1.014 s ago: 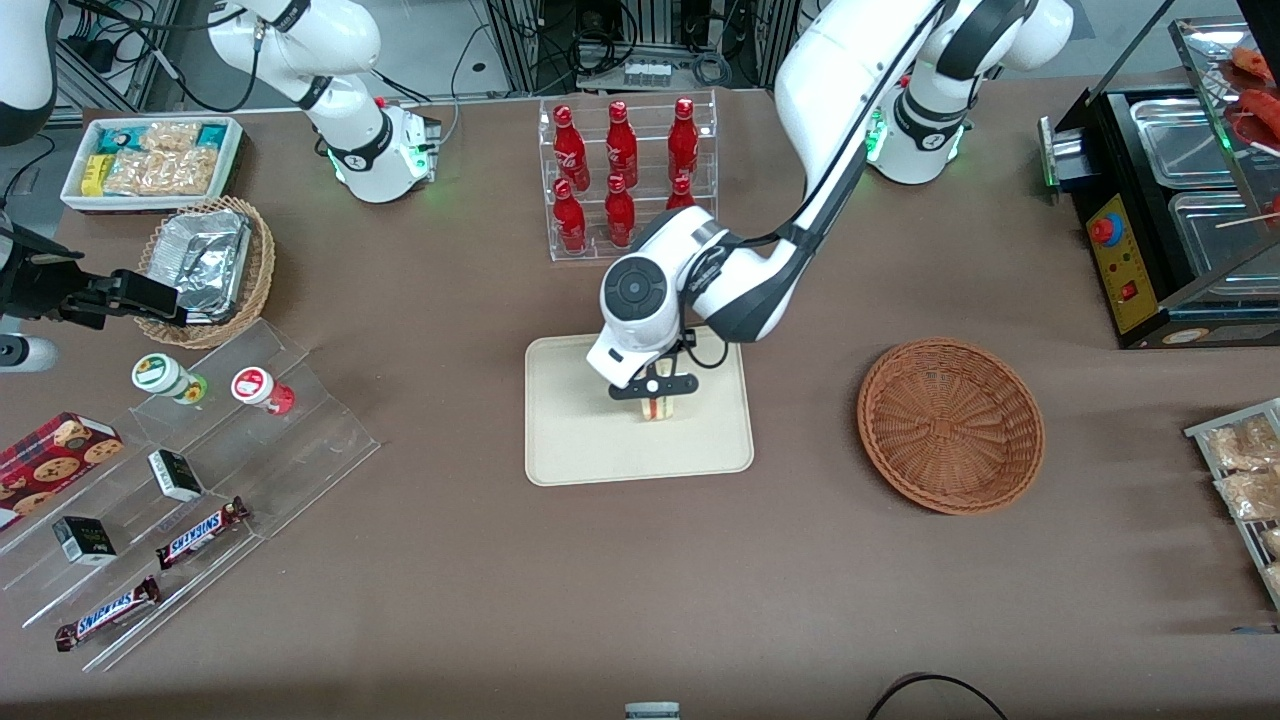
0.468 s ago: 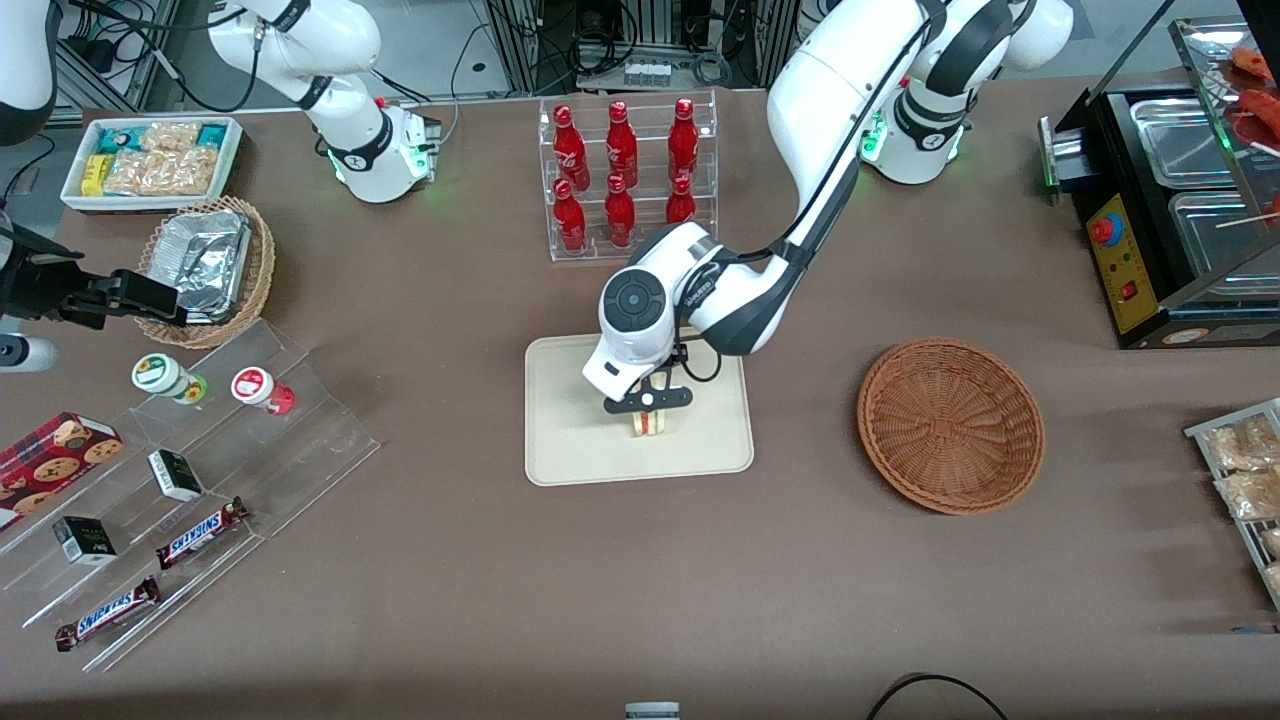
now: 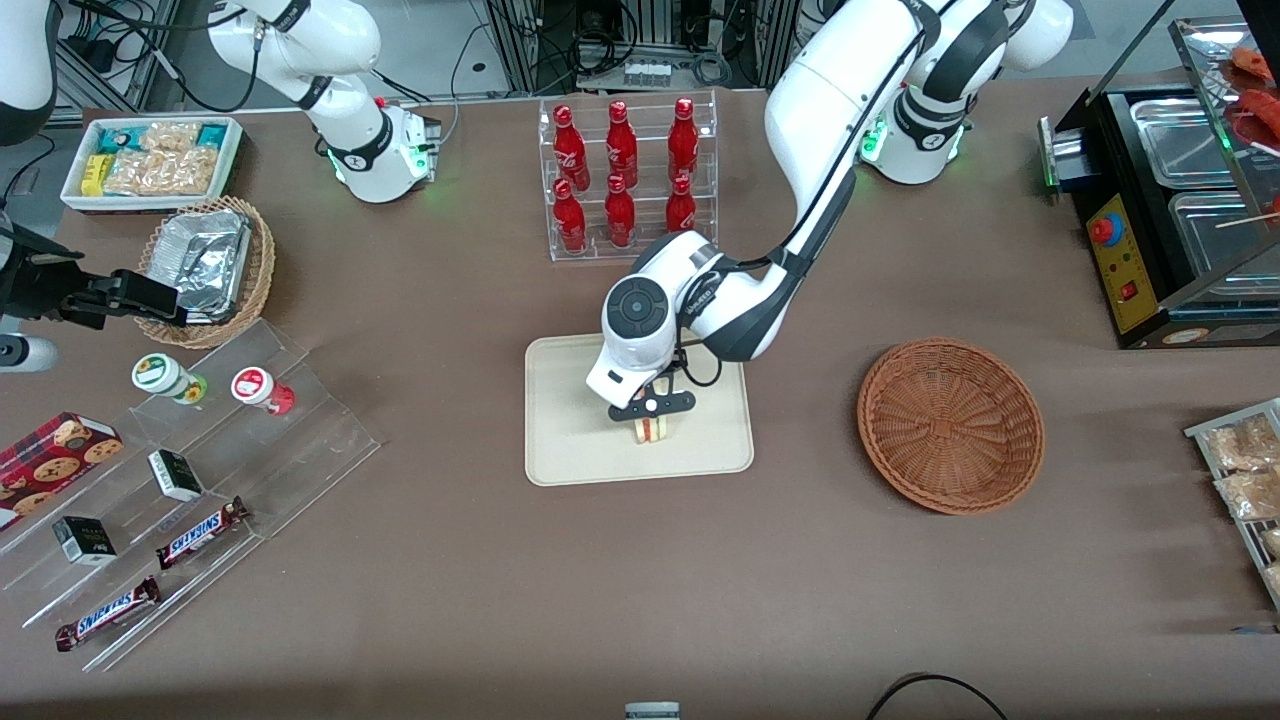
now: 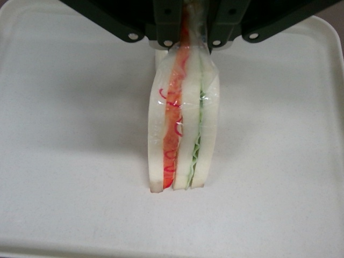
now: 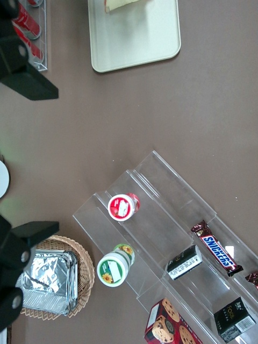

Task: Place sandwich from basket to tray
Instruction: 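Lower the sandwich onto the tray and open the left gripper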

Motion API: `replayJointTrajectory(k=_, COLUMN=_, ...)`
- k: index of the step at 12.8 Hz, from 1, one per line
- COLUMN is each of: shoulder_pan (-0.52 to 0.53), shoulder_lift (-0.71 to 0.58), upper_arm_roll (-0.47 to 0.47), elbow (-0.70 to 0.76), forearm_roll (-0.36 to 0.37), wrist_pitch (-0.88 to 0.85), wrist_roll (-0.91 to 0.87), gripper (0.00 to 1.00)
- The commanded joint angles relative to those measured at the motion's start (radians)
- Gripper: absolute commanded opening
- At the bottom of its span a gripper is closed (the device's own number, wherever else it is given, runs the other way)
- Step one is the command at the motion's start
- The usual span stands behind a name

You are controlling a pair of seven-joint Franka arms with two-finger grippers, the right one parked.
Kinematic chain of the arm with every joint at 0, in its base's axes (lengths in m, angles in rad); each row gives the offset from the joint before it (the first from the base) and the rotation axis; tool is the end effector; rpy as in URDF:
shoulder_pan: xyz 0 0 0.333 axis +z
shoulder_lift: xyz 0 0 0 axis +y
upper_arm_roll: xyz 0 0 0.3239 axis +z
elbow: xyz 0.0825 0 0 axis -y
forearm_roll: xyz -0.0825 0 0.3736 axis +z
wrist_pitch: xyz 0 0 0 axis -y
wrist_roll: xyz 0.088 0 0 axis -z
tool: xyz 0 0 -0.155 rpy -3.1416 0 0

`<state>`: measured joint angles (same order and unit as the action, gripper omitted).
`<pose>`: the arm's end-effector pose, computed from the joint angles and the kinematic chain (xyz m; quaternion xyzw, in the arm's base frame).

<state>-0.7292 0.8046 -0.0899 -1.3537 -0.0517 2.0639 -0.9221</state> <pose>0.4967 -0.5223 0.1993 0.9945 0.0768 -0.0717 0.0005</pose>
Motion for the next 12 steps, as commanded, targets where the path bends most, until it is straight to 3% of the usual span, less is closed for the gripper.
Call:
replayJointTrajectory(k=1, shoulder_pan=-0.013, shoulder_lift=0.021, upper_arm_roll=0.010, elbow=0.031, forearm_roll=0.003, wrist_pitch=-0.001, wrist_roll=-0.020, gripper=0.65)
replayJointTrajectory(k=2, shoulder_pan=-0.012, shoulder_lift=0.021, upper_arm_roll=0.010, elbow=0.031, forearm_roll=0.003, wrist_pitch=-0.002, wrist_roll=-0.020, gripper=1.00)
replayJointTrajectory(k=8, shoulder_pan=-0.006, shoulder_lift=-0.025, upper_arm_roll=0.010, elbow=0.031, forearm_roll=-0.002, wrist_pitch=-0.028, wrist_roll=-0.021, gripper=1.00)
replayJointTrajectory(k=12, shoulder_pan=0.008, shoulder_lift=-0.100, upper_arm_roll=0.012, elbow=0.073, forearm_roll=-0.004, wrist_pitch=-0.152, wrist_roll=-0.012, gripper=1.00)
